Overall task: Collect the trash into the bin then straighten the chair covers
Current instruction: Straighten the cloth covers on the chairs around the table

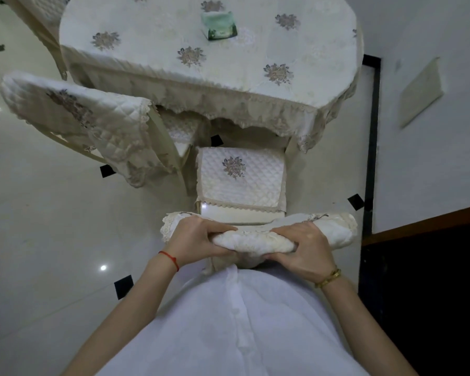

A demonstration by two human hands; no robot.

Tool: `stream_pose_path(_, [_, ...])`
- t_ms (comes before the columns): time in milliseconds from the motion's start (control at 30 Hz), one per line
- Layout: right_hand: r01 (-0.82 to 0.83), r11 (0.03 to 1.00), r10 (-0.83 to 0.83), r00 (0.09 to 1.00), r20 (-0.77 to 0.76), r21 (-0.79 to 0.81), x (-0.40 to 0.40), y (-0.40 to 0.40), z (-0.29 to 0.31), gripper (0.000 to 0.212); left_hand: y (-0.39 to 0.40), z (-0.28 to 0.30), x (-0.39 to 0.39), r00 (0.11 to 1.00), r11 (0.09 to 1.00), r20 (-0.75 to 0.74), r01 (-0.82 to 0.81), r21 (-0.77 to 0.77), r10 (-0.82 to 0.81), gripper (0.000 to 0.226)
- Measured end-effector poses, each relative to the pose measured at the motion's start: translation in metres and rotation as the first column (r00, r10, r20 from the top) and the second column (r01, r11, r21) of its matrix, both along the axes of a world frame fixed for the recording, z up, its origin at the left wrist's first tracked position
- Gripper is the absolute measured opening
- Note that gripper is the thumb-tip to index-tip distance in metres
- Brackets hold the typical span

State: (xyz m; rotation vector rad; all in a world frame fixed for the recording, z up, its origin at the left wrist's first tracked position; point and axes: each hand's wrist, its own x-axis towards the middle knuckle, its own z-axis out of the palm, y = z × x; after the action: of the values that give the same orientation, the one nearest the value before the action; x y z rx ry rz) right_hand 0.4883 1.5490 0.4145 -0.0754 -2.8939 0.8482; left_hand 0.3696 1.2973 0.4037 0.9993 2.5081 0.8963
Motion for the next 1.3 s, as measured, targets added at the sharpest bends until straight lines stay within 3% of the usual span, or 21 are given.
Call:
stream_pose_path(200, [0.022,1.0,-0.022,1.0,-0.009,0.006,-0.058,-0.009,0.004,0.051,-0.006,0.002,-0.065,0.997,0.999,0.064,0.032,-0.029,-0.031,0.05])
stream_pose_path(433, [0.059,0.998,-0.059,0.998,-0.031,-0.005,-0.147,0.005,0.007,0.05,0.016,0.007,-0.153,0.981,0.998,0.195,-0.01,0.068,-0.004,0.052])
stream_pose_path(833, [0.092,0.993,-0.092,0.996,0.001,-0.081,-0.281,0.054,0.004,0.059,0.07,0.008,-0.293,0.973,0.996,0.23,-0.019,0.088,-0.002,0.053])
stream_pose_path(1100, [0.06,0.998,-0.062,0.996,-0.064,-0.033,-0.333,0.083,0.001,0.056,0.097,0.008,-0.347,0.975,0.997,0.22,0.018,0.081,-0.035,0.057])
stream_pose_path(1300, [0.022,0.998,-0.023,0.999,-0.025,-0.051,-0.337,0.092,0.001,0.059,0.106,0.015,-0.341,0.994,0.997,0.098,0.051,0.062,-0.057,0.056])
